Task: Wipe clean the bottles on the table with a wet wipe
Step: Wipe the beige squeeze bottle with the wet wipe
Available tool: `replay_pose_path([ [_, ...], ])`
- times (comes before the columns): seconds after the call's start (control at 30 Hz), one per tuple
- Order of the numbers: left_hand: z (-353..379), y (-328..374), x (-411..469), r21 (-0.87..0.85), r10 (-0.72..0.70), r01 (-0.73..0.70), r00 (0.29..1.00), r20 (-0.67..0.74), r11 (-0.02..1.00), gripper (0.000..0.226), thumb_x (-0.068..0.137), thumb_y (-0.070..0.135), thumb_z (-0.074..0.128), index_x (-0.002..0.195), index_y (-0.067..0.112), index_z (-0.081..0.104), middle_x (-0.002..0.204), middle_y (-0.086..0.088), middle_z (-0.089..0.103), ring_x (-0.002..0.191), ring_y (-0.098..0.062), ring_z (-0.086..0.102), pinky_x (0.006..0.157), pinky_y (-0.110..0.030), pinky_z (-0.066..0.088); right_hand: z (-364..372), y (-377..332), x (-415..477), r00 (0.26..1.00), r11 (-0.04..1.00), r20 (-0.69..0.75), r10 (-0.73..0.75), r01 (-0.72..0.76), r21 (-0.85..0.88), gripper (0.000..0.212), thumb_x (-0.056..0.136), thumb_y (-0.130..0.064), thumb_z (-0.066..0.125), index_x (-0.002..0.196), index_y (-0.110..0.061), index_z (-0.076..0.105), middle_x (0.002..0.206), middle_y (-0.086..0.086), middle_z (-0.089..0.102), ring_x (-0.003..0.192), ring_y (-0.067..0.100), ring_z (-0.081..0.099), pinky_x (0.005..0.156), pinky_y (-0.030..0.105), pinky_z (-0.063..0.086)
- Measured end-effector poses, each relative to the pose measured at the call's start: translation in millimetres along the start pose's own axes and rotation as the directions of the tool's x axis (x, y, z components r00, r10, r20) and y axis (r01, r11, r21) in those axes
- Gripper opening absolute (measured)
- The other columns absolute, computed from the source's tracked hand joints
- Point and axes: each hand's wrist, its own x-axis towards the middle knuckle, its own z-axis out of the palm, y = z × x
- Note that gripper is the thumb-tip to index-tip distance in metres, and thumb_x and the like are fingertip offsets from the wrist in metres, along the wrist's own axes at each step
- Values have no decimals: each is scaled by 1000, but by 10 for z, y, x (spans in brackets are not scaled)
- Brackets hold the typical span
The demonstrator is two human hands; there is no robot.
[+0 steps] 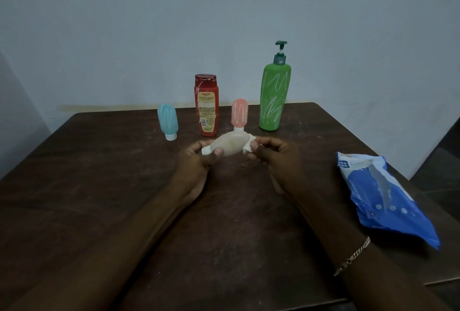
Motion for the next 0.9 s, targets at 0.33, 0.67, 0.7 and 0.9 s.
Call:
replay_pose_path([
  [0.33, 138, -34, -60, -219, -40, 56, 996, 76, 974, 36, 91, 1, 63, 126, -3, 56, 119, -15, 67, 100, -20, 72, 92, -31, 58, 242, 45, -152, 995, 997, 85, 58, -54, -58, 10, 84, 1, 71, 85, -9, 71, 87, 9, 75, 81, 24, 74, 74, 32, 61],
  [0.67, 118, 2, -42, -70, 52, -46, 994, 97, 997, 35, 84, 3, 70, 118, -2, 61, 118, -11, 66, 102, -17, 71, 90, -28, 57, 110, 6, -48, 996, 991, 6, 84, -85, 104, 11, 87, 3, 65, 90, -6, 69, 86, 8, 75, 81, 21, 72, 71, 30, 59],
  [0.7, 107, 0, -40, -48, 59, -55, 994, 97, 997, 35, 85, 1, 70, 118, -3, 61, 118, -11, 66, 103, -16, 71, 90, -28, 57, 68, -8, -25, 996, 989, 5, 89, -89, 118, 11, 88, 2, 64, 92, -6, 69, 86, 7, 75, 81, 21, 72, 70, 30, 59],
  [0.9, 45, 33, -13, 52, 86, -91, 992, 92, 995, 53, 65, 12, 80, 115, 1, 66, 120, -7, 67, 112, -19, 67, 94, -36, 57, 17, -17, 32, 991, 977, -16, 132, -128, 169, 12, 94, -3, 58, 99, -5, 68, 92, 5, 74, 82, 17, 72, 70, 29, 60],
])
